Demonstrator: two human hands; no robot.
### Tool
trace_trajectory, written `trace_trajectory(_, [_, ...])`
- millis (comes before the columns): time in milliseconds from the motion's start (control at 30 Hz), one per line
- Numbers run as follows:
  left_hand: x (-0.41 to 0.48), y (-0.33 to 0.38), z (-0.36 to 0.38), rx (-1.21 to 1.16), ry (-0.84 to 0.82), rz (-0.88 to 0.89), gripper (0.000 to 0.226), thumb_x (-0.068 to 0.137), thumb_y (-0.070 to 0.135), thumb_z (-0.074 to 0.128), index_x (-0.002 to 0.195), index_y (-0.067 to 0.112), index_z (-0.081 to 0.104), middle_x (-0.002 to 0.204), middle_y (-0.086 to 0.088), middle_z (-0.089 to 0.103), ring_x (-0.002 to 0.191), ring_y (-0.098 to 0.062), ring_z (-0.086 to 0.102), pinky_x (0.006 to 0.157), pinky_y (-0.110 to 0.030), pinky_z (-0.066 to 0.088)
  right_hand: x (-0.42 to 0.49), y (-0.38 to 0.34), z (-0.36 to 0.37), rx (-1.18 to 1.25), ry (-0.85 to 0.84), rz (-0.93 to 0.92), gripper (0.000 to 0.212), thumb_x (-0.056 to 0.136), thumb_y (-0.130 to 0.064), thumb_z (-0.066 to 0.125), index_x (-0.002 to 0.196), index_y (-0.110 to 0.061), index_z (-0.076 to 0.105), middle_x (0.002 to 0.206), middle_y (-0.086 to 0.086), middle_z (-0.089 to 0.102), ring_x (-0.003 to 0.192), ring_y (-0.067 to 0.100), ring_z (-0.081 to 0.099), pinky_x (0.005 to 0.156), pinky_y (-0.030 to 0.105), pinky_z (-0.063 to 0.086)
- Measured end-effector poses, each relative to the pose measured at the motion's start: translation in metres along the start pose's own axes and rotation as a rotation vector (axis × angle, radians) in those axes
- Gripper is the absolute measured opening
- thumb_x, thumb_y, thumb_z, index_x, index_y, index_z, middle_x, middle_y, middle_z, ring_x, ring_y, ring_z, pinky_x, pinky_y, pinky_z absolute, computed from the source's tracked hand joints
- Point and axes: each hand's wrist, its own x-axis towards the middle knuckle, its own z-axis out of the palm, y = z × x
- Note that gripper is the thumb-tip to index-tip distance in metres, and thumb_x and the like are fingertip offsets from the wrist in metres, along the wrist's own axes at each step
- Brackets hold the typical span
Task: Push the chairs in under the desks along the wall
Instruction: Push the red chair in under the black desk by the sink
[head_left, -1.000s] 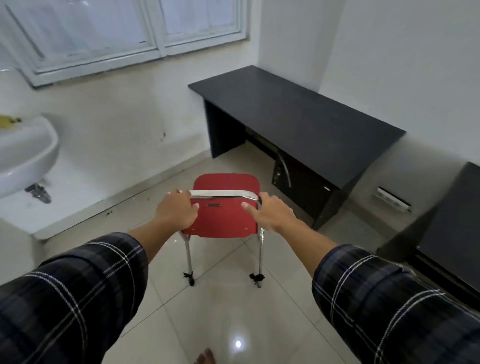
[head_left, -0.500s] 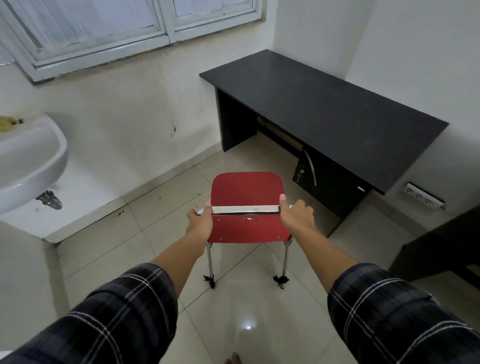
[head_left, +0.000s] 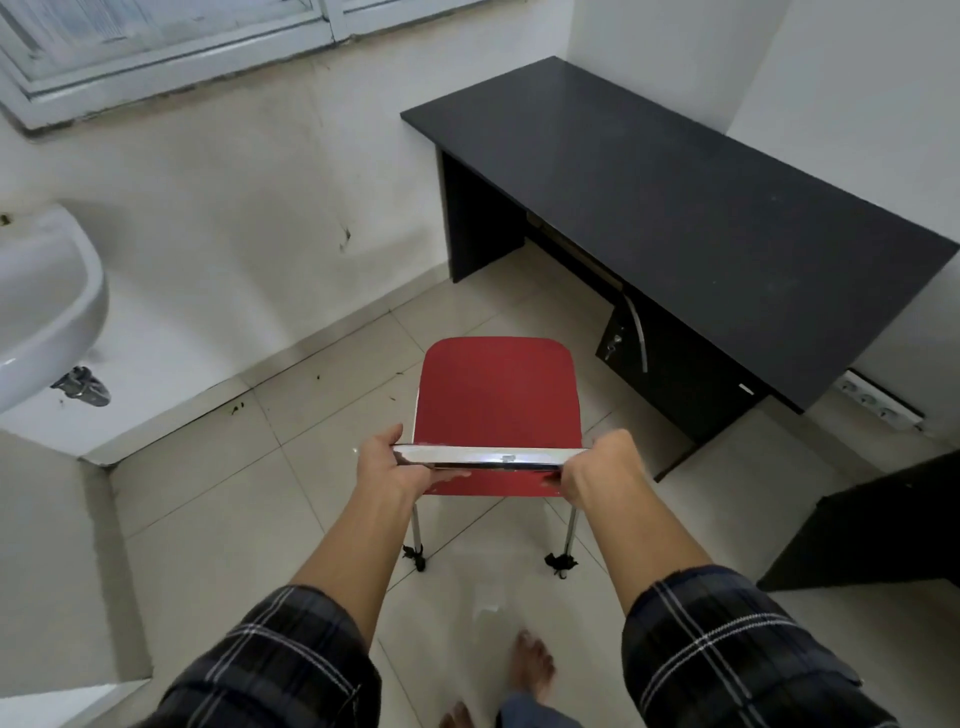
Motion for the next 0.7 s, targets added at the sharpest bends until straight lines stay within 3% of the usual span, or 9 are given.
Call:
trace_trajectory(100, [0.006,0.0,0.009,-0.028,0.031,0.018,0.015,0.088,0.005,0.048,0.1,-0.005,0.046,0.109,-0.036,0.045,0.11,-0.066,0.037,0.074,-0.087,0.02,0.003,-0.008,0.004,0.025,-0.028,0.077,0.025,0.091,-0.014,0.056,0.113,-0.004,0.059,0.126,0.017,0.063,0.11,0.042,0.067,0.095,0.056,0.06])
trace_trajectory(167, [0.003,0.0,0.016,-0.045,0.065,0.032,0.006,0.086,0.001,0.048,0.09,-0.003,0.047,0.102,-0.033,0.047,0.095,-0.065,0.042,0.066,-0.086,0.022,0.002,-0.013,0.005,0.003,-0.056,0.083,0.035,0.09,-0.009,0.054,0.124,-0.002,0.06,0.129,0.02,0.061,0.11,0.046,0.067,0.093,0.062,0.06])
trace_trajectory(267, [-0.002,0.004,0.028,-0.043,0.085,0.034,0.004,0.083,-0.002,0.046,0.079,-0.001,0.046,0.099,-0.032,0.046,0.088,-0.062,0.042,0.072,-0.085,0.022,0.001,-0.022,0.01,-0.038,-0.088,0.1,0.043,0.089,-0.004,0.05,0.132,-0.001,0.058,0.131,0.023,0.06,0.11,0.051,0.066,0.09,0.066,0.06])
trace_trajectory(400, [0.002,0.011,0.044,-0.046,0.092,0.026,0.005,0.081,-0.004,0.043,0.078,0.0,0.042,0.107,-0.031,0.041,0.105,-0.063,0.039,0.088,-0.084,0.021,-0.002,-0.036,0.022,-0.039,-0.097,0.117,0.042,0.089,-0.002,0.052,0.13,0.0,0.059,0.132,0.024,0.058,0.111,0.05,0.065,0.093,0.063,0.06])
trace_trajectory(467, [0.005,0.016,0.051,-0.043,0.081,0.037,0.007,0.081,-0.004,0.042,0.077,0.002,0.041,0.107,-0.031,0.043,0.107,-0.062,0.039,0.086,-0.085,0.022,0.002,-0.04,0.029,-0.046,-0.081,0.115,0.041,0.088,0.0,0.056,0.129,0.0,0.058,0.133,0.023,0.056,0.112,0.048,0.066,0.094,0.061,0.06])
trace_trajectory(600, [0.017,0.03,0.071,-0.003,0.072,0.075,0.011,0.077,-0.005,0.042,0.072,0.004,0.04,0.094,-0.026,0.048,0.087,-0.056,0.047,0.069,-0.085,0.025,0.003,-0.048,0.05,-0.021,-0.086,0.128,0.045,0.086,0.003,0.054,0.131,0.0,0.057,0.135,0.023,0.056,0.112,0.049,0.066,0.093,0.064,0.06])
trace_trajectory(700, [0.034,0.047,0.089,0.037,0.06,0.076,0.009,0.071,-0.005,0.042,0.074,0.002,0.041,0.092,-0.029,0.051,0.085,-0.055,0.048,0.055,-0.081,0.032,0.006,-0.055,0.074,0.021,-0.087,0.125,0.047,0.085,0.005,0.052,0.132,0.0,0.057,0.135,0.023,0.055,0.112,0.049,0.066,0.093,0.065,0.059])
